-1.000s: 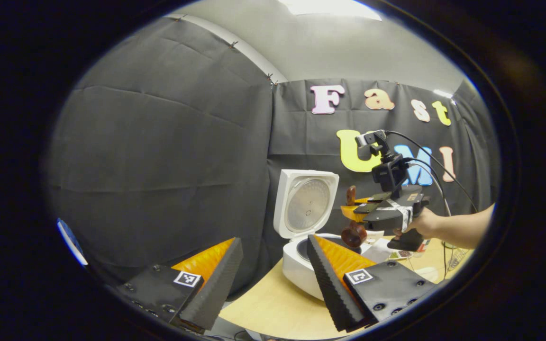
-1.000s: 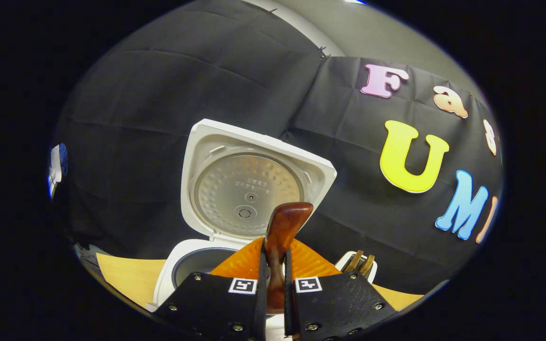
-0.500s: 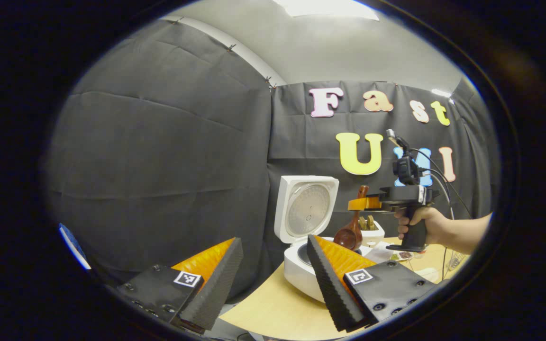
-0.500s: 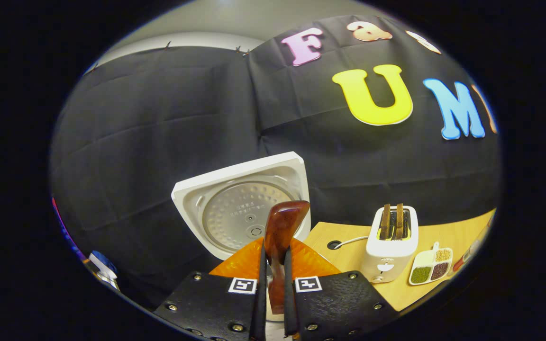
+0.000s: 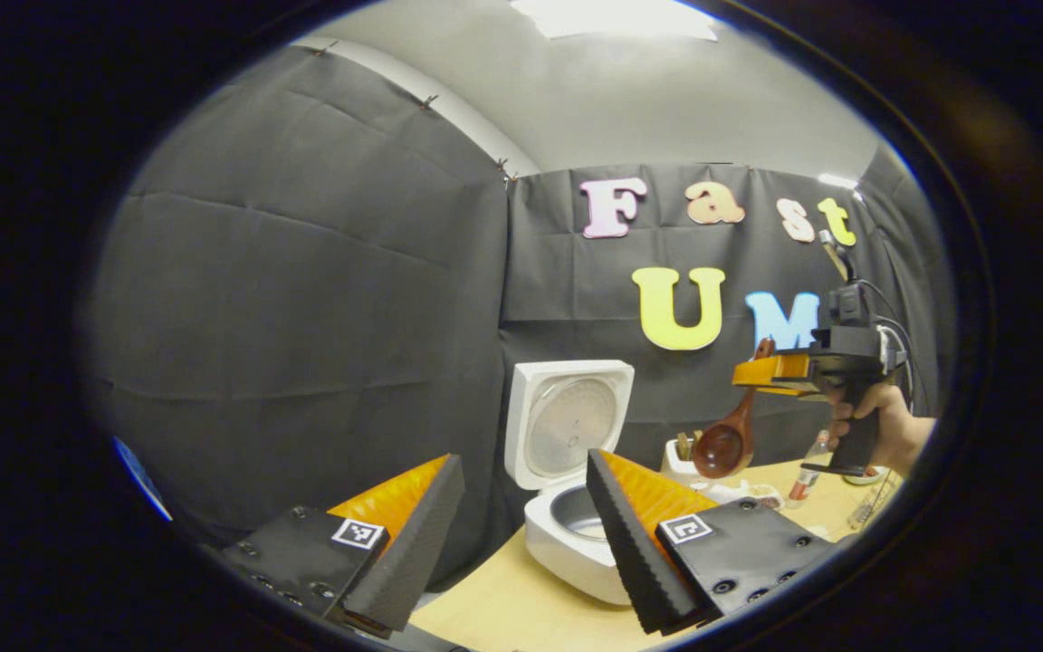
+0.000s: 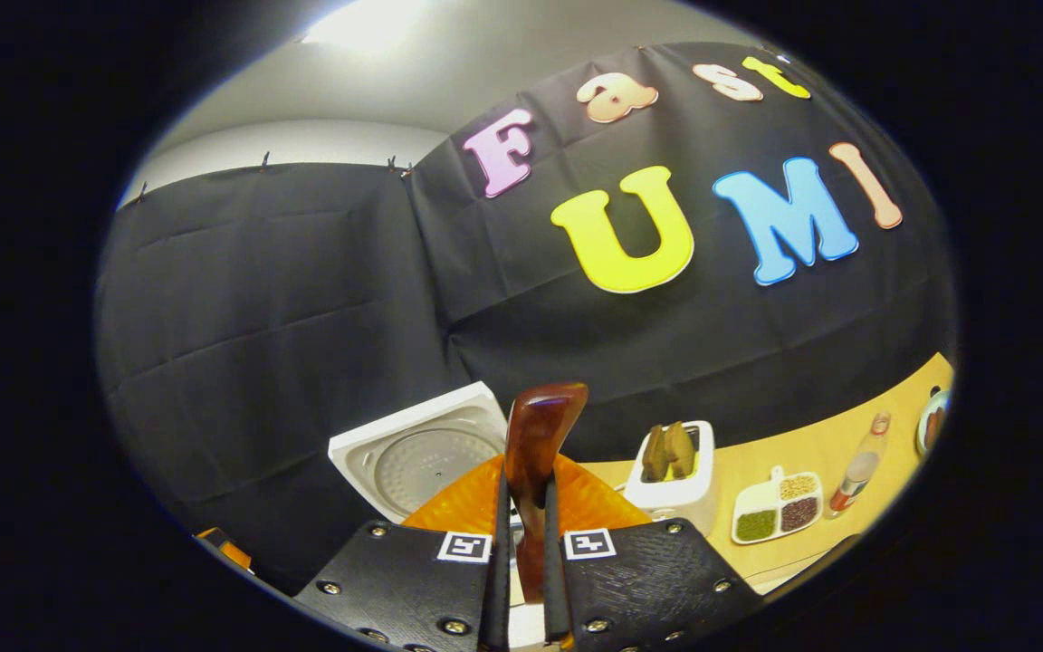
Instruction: Close the left gripper, press the button to open the rice cooker; take a wooden spoon from the chopstick holder with the right hand, scoop a spoonful of rice and pour it into the rice cooker, then put the wooden spoon back into the chopstick holder.
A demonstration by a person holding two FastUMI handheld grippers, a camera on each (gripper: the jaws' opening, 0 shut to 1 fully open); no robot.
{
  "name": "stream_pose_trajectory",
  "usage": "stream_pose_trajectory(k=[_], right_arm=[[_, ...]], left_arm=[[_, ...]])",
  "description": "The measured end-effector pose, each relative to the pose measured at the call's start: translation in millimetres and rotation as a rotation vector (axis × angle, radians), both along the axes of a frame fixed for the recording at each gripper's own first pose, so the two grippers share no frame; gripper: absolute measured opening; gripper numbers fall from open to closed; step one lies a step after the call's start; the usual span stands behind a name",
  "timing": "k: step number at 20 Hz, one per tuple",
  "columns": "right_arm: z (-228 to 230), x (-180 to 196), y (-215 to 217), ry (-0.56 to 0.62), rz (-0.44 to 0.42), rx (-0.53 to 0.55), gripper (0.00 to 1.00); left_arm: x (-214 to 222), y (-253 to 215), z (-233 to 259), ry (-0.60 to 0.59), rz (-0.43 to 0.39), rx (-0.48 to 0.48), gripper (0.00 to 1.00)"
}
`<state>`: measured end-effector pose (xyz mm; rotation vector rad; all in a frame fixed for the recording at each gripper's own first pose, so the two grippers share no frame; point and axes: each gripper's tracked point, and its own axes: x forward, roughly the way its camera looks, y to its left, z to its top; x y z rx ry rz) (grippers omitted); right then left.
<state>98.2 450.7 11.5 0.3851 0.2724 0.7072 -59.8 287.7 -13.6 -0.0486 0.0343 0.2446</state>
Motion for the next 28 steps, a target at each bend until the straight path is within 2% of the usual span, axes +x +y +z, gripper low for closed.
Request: stream_pose_trajectory(k=[7, 18, 24, 28], right_arm=[[1.8, 23.9, -105.6, -0.006, -0.137, -0.030, 0.15], [-28.8, 47.0, -292.2, 0.034, -0.393, -0.086, 0.15], [-71.1, 42.7, -375.3, 0.084, -0.503, -0.146, 0.15], [-109.0, 39.3, -408.9, 0.140, -0.542, -0.194, 0.15]], left_arm=[[29.3, -49.4, 22.6, -0.040, -0.056, -0.020, 0.95], [63.1, -139.1, 48.9, -0.079, -0.166, -0.013, 0.94], [71.3, -184.8, 59.3, -0.084, -0.207, 0.000, 0.94], [74.8, -201.6, 58.8, -0.068, -0.220, 0.019, 0.95]])
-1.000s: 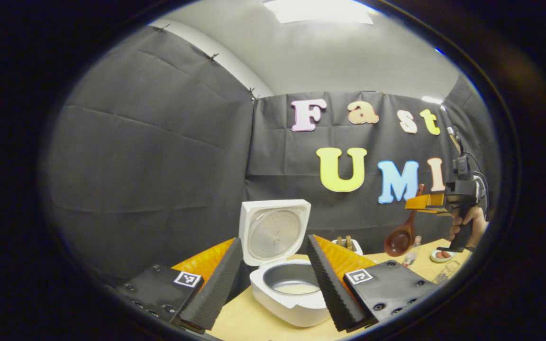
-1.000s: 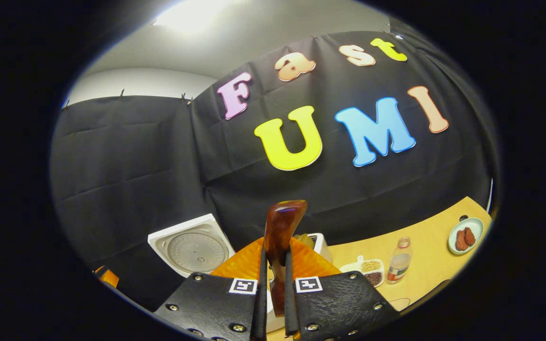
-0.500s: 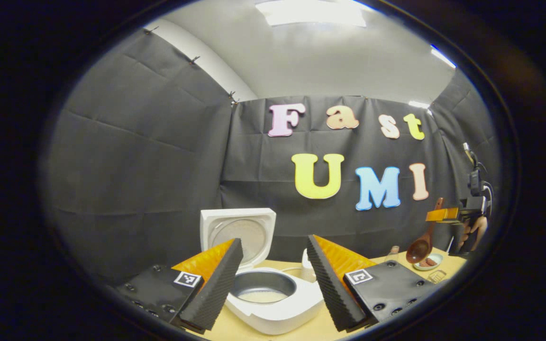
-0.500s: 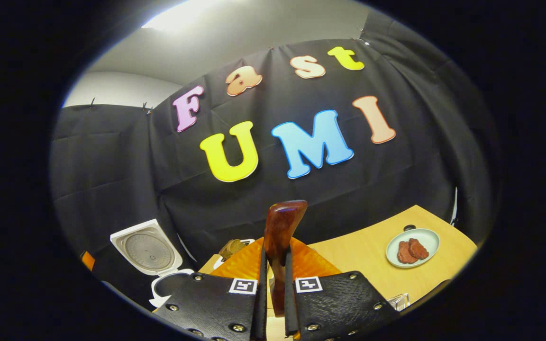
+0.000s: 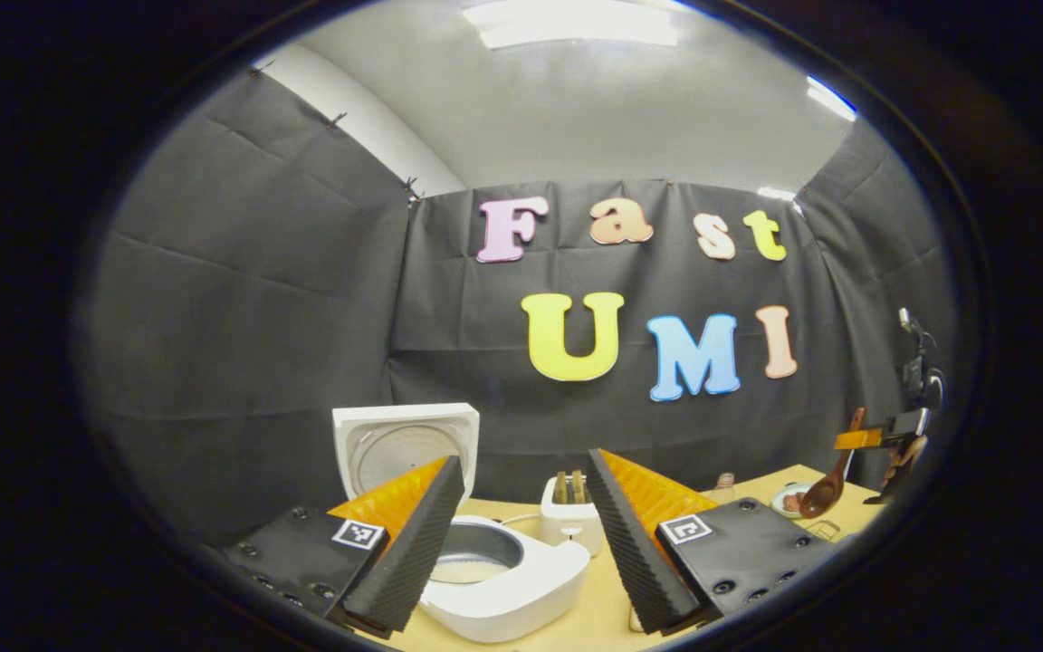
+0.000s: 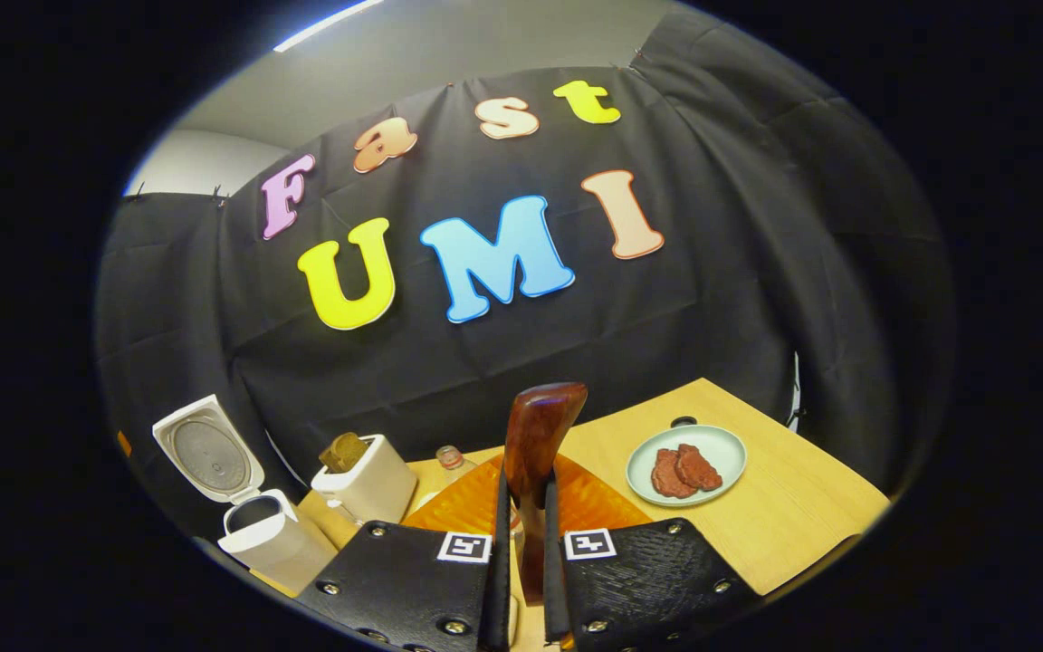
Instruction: Close the left gripper, press the button to open the rice cooker; take a wooden spoon from the chopstick holder with the right hand, scoop a spoonful of rice and pour it into the rice cooker, then put the wooden spoon back into the chopstick holder.
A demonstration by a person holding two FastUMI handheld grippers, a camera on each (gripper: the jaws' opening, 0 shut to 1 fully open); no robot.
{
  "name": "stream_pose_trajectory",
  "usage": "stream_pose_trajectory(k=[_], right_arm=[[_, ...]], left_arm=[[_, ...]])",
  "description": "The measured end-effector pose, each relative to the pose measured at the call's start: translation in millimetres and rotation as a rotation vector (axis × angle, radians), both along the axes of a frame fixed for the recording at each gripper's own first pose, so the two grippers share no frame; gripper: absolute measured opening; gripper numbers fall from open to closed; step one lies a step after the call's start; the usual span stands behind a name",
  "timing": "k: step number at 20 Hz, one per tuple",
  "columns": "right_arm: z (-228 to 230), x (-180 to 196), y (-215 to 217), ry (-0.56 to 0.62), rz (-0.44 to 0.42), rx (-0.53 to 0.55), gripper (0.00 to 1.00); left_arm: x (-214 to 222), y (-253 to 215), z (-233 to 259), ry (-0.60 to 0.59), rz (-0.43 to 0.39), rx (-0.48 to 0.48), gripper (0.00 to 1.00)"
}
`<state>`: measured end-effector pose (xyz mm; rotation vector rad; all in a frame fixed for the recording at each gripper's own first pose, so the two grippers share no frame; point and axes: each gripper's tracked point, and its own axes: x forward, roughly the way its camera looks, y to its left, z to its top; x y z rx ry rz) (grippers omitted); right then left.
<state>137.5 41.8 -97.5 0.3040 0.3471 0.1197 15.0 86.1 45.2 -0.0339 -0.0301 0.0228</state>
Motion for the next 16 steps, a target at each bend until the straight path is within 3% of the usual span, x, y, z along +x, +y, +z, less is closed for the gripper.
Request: stream_pose_trajectory(k=[7, 13, 16], right_arm=[[-57.1, -19.4, -29.0, 0.094, -0.024, -0.064, 0.15], [-105.8, -37.6, -26.4, 0.217, -0.020, -0.010, 0.15], [-105.1, -49.0, -22.0, 0.228, 0.001, 0.002, 0.22]], left_arm=[[-2.6, -6.4, 8.6, -0.002, 0.010, 0.029, 0.95], [-6.9, -2.4, -2.9, 0.019, 0.028, 0.037, 0.95], [-6.5, 3.2, -3.1, 0.019, 0.039, 0.031, 0.95]])
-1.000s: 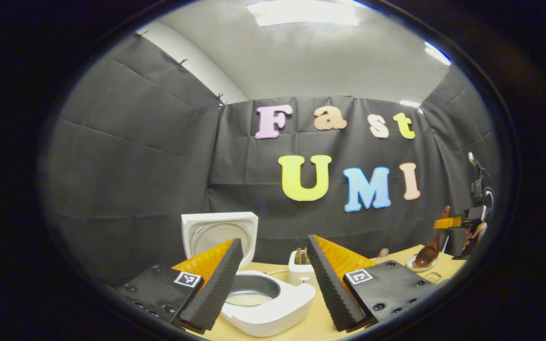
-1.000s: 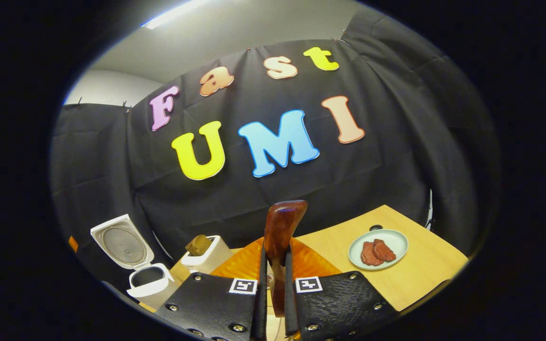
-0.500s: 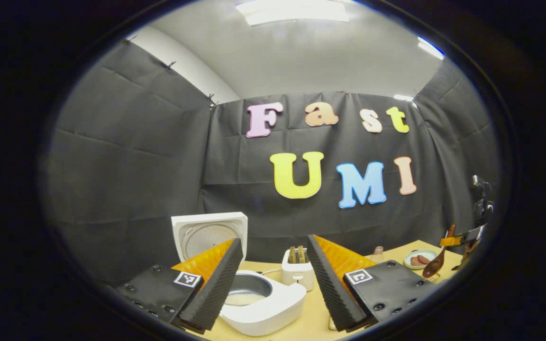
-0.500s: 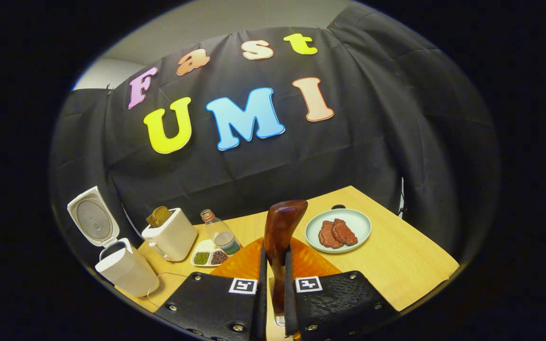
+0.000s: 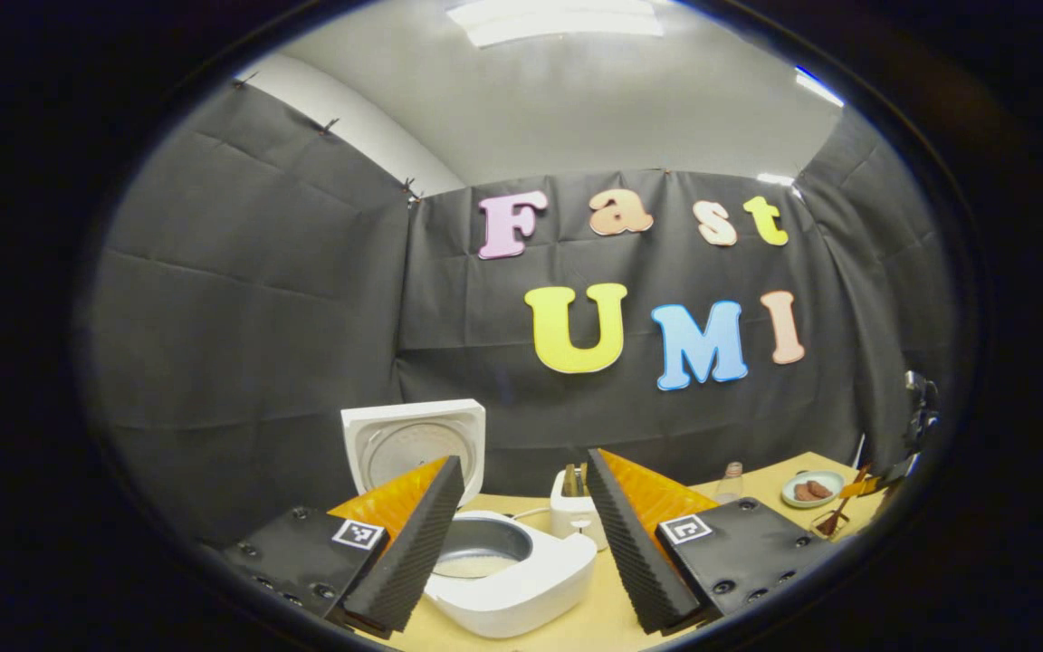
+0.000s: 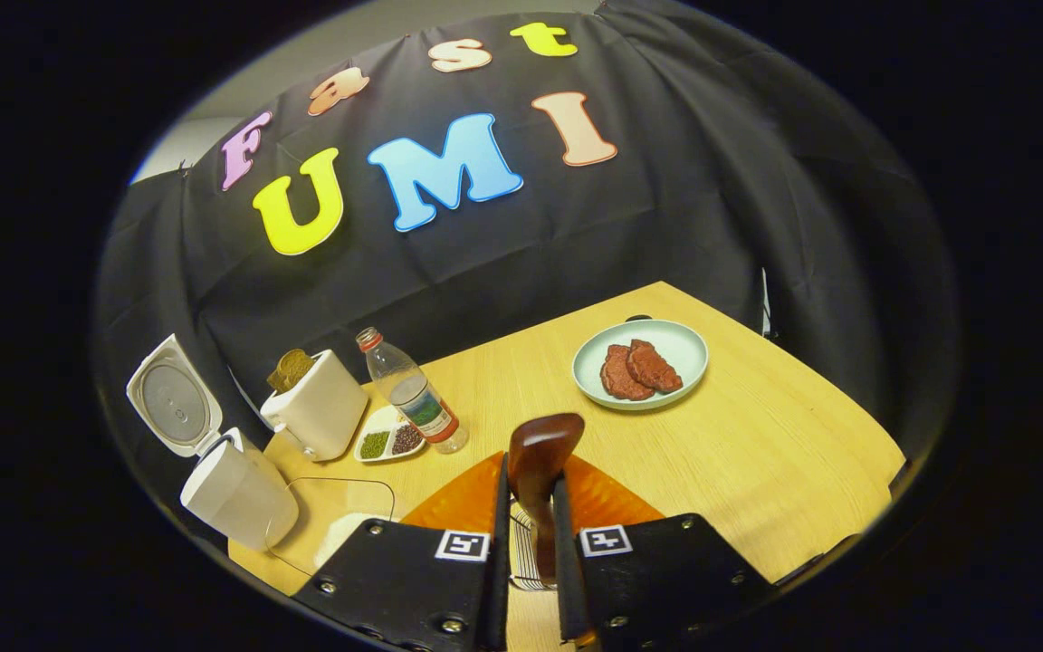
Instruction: Close the left gripper, press the button to open the rice cooker; take a wooden spoon from the chopstick holder with the right hand, scoop a spoonful of rice and pour it into the rice cooker, then put the wooden spoon back into the chopstick holder.
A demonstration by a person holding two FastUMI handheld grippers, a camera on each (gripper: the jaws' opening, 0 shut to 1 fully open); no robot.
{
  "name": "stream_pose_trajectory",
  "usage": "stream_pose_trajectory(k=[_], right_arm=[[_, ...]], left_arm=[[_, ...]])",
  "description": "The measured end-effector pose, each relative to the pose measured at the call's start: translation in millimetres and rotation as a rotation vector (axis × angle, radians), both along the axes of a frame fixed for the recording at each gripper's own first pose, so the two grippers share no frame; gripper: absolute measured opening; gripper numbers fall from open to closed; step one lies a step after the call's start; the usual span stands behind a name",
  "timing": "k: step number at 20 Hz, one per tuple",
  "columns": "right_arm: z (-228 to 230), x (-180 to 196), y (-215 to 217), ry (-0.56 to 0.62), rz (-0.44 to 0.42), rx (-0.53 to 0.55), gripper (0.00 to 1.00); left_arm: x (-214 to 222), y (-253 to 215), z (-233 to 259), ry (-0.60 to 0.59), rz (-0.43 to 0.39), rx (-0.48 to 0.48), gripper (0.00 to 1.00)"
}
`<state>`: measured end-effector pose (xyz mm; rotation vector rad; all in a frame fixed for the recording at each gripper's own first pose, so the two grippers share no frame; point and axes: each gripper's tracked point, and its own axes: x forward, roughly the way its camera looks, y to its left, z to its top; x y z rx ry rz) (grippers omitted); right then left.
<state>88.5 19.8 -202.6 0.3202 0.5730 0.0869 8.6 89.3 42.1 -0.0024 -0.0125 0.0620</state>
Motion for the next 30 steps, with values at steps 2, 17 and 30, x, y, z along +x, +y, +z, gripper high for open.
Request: stream_pose_trajectory(k=[2, 17, 30], right_arm=[[9.9, -3.7, -2.0, -0.030, 0.001, -0.034, 0.44], [168.4, -42.4, -16.9, -0.382, -0.082, -0.265, 0.98], [135.2, -82.3, -30.6, -0.303, -0.210, -0.354, 0.98]], left_arm=[[1.3, 6.4, 1.8, -0.005, 0.009, -0.004, 0.95], [107.3, 131.7, 11.3, -0.001, 0.202, 0.033, 0.95], [273.7, 214.9, 15.1, 0.058, 0.274, -0.048, 0.95]])
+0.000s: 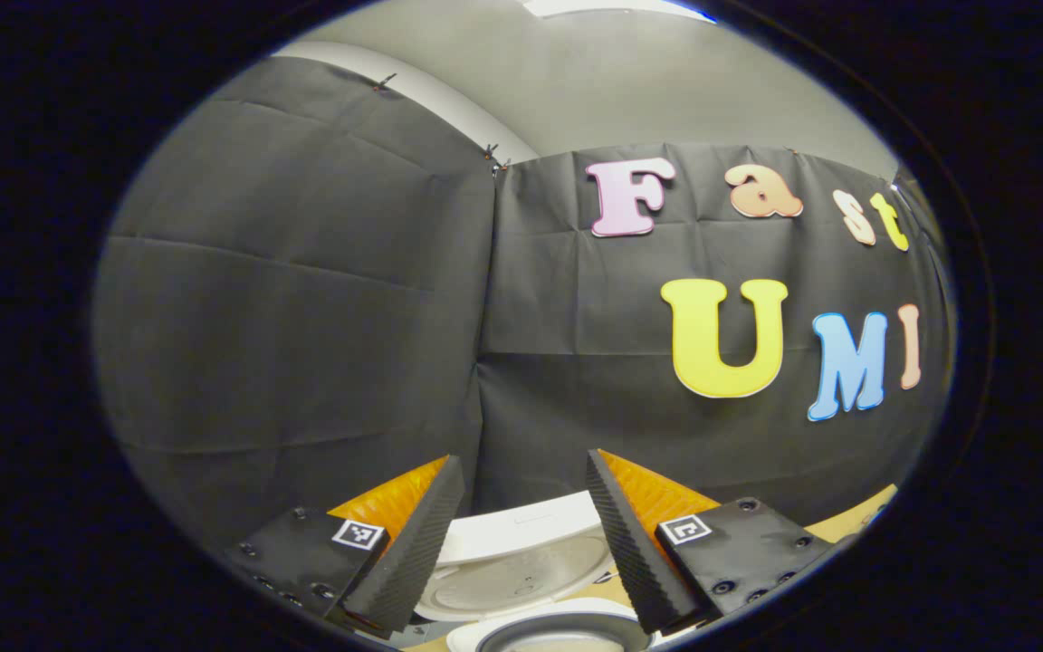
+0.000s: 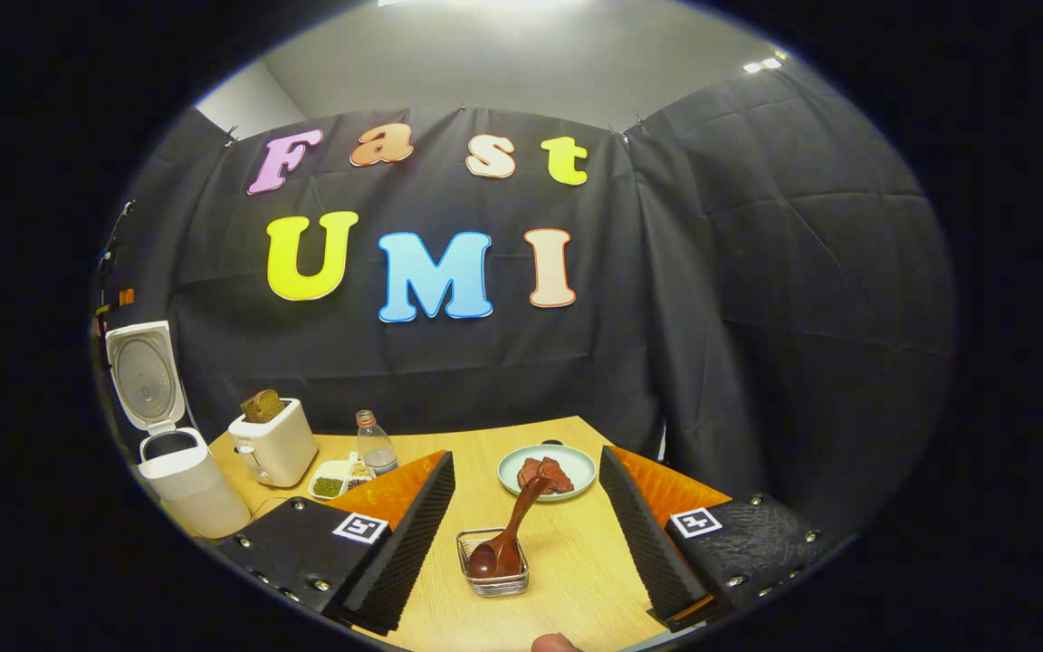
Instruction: Close the left gripper, press the button to open the rice cooker; take a wooden spoon from the chopstick holder with the right hand, scoop a spoonful of rice and pour it into the rice cooker, then put the wooden spoon back into the chopstick holder.
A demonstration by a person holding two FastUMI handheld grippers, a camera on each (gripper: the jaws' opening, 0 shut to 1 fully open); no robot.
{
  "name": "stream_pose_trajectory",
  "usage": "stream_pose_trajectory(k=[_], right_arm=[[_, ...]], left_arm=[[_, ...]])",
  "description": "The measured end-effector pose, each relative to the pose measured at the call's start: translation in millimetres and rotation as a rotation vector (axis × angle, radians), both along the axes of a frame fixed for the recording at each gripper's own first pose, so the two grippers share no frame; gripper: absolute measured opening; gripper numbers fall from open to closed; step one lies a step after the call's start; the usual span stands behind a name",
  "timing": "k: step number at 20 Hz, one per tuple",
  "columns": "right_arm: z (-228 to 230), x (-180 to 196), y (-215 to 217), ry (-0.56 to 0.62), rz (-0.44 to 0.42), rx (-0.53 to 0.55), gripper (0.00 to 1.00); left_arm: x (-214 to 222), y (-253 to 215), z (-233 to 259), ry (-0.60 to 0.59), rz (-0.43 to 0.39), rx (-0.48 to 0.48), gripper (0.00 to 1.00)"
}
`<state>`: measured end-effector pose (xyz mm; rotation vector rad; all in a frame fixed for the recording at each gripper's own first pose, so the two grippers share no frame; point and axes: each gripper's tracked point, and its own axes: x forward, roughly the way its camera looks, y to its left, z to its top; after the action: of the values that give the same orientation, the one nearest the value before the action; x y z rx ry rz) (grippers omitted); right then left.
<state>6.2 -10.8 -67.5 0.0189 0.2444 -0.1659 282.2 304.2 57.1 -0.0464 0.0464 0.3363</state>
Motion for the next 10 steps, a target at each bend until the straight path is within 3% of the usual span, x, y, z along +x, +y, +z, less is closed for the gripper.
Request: stream_pose_trajectory(k=[6, 10], right_arm=[[-15.9, -7.5, -0.6, 0.037, -0.008, -0.039, 0.98], [-13.0, -4.0, 1.0, 0.025, 0.007, -0.048, 0.98]], left_arm=[[45.6, 23.4, -25.8, 0.081, 0.055, 0.012, 0.95], [50.1, 17.3, -50.0, 0.171, 0.005, -0.046, 0.95]])
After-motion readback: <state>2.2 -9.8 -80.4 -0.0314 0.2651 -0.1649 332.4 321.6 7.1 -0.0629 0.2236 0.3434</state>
